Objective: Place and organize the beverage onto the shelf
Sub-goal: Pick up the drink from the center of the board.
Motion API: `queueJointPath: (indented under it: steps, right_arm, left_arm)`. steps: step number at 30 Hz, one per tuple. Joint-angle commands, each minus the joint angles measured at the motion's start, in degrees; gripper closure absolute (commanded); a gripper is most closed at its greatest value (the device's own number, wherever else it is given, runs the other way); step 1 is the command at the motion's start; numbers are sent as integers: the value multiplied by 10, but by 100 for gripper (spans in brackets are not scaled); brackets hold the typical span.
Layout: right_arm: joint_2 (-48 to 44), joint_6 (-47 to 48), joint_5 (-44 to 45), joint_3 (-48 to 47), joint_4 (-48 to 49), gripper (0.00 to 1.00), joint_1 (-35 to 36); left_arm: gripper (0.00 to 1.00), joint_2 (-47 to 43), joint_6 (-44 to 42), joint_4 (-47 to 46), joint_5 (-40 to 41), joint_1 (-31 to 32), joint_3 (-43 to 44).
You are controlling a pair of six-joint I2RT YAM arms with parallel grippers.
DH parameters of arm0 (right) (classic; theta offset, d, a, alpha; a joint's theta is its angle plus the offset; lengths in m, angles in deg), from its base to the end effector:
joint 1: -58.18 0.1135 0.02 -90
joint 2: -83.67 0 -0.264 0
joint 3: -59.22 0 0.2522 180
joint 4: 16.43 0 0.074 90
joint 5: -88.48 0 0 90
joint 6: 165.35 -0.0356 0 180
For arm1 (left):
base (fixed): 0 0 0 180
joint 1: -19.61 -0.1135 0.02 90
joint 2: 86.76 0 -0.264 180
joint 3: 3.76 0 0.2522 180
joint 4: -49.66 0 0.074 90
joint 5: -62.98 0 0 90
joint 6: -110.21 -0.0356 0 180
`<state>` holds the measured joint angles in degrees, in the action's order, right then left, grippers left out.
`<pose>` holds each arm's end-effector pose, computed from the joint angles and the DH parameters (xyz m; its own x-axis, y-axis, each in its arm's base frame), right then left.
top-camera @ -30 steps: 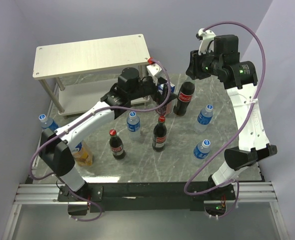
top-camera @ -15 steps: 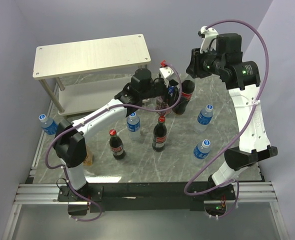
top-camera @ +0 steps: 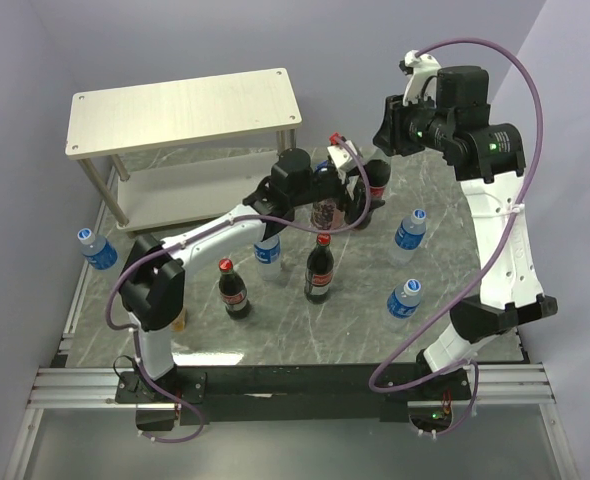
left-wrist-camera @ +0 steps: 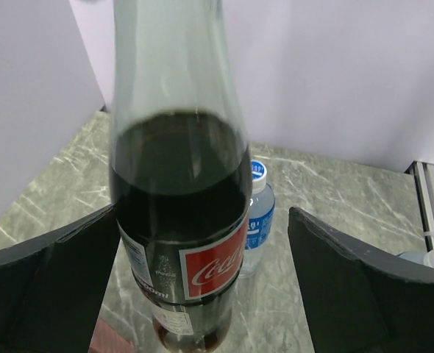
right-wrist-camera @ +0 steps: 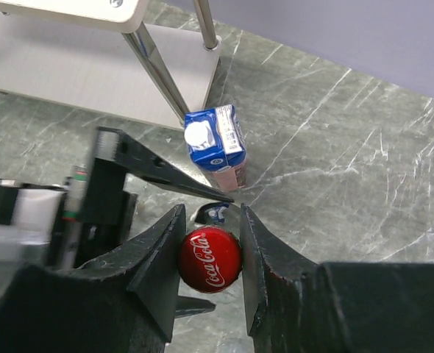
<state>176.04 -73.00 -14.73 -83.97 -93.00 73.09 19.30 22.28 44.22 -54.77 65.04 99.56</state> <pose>0.2763 0.0820 0.5256 -0.4010 -0.1481 -0.9040 -0.4662 0.8825 0.0623 0.3042 -0.3324 0.3601 -0.0015 -0.0440 -0.9990 0.9574 0.2883 -0.0142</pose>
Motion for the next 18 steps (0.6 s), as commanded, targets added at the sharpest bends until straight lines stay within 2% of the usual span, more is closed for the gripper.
queueJointPath:
  steps: [1,15,18]
  right_arm:
    - [-71,-21,-32,-50,117,100,-8]
    - [-85,-23,-59,-37,122,100,-27]
    - [-86,-38,-66,-35,123,100,-32]
  left_arm:
    - [1,10,-10,-51,-6,7,-13]
    - [1,36,-11,-107,16,31,-11]
    - [5,39,-15,-114,23,34,-12]
